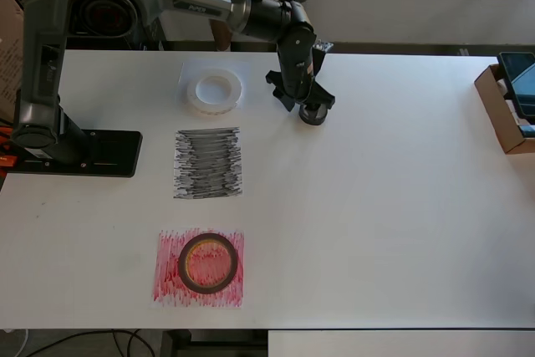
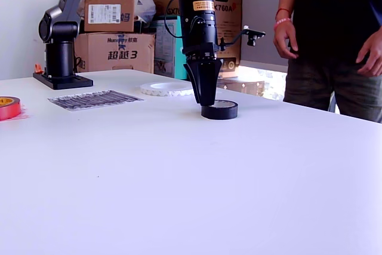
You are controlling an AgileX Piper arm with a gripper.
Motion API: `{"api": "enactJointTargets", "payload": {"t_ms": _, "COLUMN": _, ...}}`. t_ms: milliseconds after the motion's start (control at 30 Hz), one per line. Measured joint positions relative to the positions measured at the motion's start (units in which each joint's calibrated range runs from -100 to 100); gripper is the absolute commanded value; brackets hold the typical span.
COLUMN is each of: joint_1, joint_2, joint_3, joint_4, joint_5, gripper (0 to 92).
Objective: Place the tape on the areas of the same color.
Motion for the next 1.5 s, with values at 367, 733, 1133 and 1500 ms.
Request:
{"api": "enactJointTargets", "payload": {"t_ms": 367, "joint_1": 1.0, "joint_2": -1.4, "joint_3": -5.8, "joint_4": -0.4, "joint_5": -0.9, "gripper": 65.7}}
{"api": "enactJointTargets", "payload": {"t_ms": 733, "joint_1": 0.1, "joint_2": -5.2, "joint_3": -5.3, "joint_4": -0.2, "joint_5": -1.8, "gripper": 65.7}}
{"api": "enactJointTargets", "payload": {"t_ms": 1133, "joint_1": 0.1, "joint_2": -2.0, "joint_3": -5.1, "joint_4": -0.3, "joint_5": -1.8, "gripper": 65.7}}
{"api": "enactJointTargets", "payload": {"t_ms": 1500, "joint_1": 0.1, "joint_2": -0.7, "joint_3": -5.1, "joint_4": -0.3, "joint_5": -1.8, "gripper": 65.7}}
